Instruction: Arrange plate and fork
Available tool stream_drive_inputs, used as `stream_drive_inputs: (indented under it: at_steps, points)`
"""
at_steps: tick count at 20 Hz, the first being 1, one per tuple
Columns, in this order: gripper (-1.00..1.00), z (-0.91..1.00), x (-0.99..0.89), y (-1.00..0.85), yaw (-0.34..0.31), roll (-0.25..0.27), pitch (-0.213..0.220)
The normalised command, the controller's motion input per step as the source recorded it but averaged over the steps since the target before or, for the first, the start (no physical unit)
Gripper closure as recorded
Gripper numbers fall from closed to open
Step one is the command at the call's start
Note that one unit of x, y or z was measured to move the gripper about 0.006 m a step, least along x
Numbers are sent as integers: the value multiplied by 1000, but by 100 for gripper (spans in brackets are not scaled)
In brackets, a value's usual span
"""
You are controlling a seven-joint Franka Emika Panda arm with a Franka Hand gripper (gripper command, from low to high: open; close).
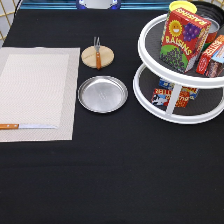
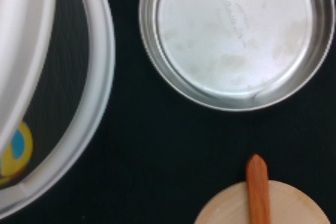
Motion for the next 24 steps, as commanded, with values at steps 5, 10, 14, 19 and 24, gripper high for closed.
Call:
stream_drive_inputs:
  at_steps: [5, 10, 14, 19, 24]
  points:
    - [-100, 0, 342, 0, -22, -4, 46]
    - [-100, 22, 875, 0, -47, 0, 132]
    - [-100, 0, 969, -50, -17, 9, 123]
    - [-100, -20, 922, -292, -2, 46, 98]
    - [-100, -137, 717, -444, 0, 44, 19]
